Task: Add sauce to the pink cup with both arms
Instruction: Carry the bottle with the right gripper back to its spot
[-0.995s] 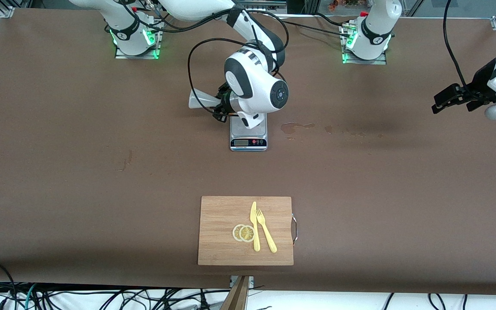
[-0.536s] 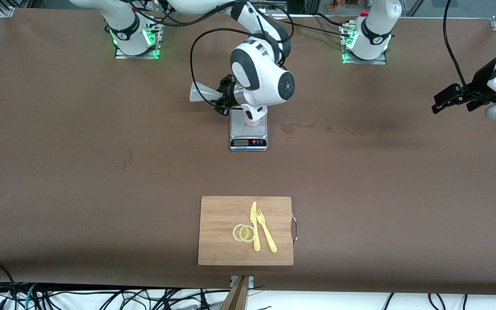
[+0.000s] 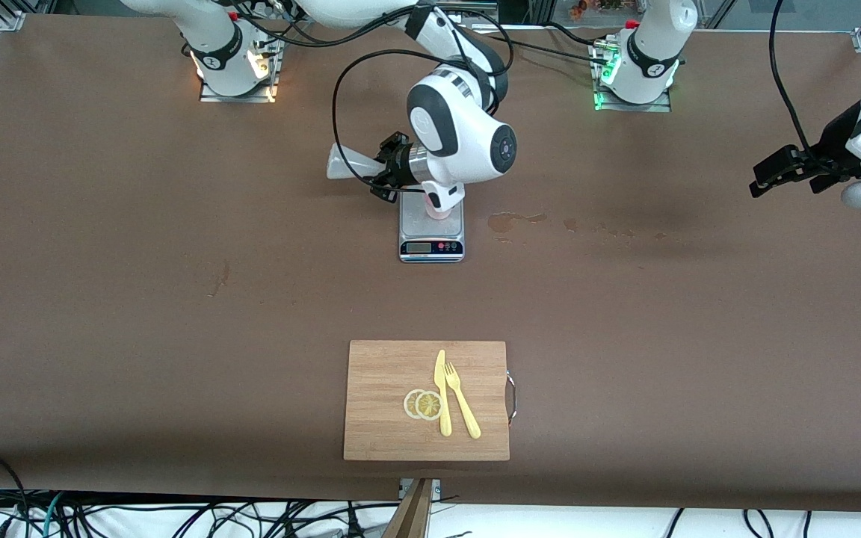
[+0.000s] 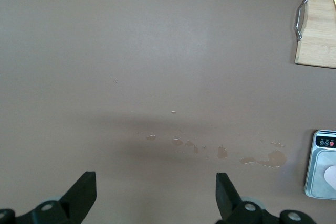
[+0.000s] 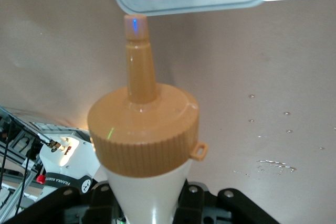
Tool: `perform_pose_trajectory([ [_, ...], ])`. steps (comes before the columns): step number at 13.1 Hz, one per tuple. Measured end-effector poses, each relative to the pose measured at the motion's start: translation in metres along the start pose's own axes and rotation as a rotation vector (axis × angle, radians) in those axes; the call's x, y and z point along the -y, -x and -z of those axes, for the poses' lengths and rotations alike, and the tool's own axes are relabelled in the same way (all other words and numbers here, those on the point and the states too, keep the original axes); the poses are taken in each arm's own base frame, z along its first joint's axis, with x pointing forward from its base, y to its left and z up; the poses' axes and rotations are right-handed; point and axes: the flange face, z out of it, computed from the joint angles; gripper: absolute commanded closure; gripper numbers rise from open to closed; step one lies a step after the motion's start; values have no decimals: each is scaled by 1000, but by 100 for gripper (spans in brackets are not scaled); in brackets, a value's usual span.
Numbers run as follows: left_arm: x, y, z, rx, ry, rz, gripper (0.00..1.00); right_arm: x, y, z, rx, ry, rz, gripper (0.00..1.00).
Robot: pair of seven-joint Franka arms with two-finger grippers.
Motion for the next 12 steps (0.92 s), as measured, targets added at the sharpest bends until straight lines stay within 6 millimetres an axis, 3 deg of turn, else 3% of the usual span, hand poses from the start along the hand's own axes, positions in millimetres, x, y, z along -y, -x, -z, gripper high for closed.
perform_pose_trajectory([
  [3,0,0,0,0,0,0,0,-33,37,14,-120,-62,-18,100],
  [6,0,0,0,1,0,0,0,-85,103,21,-320,-148,-32,100],
  [8,0,0,0,0,0,0,0,-113,150,15,-434,-181,-26,100],
  [12,0,0,0,1,0,0,0,-150,233,-1,-634,-231,6,100],
])
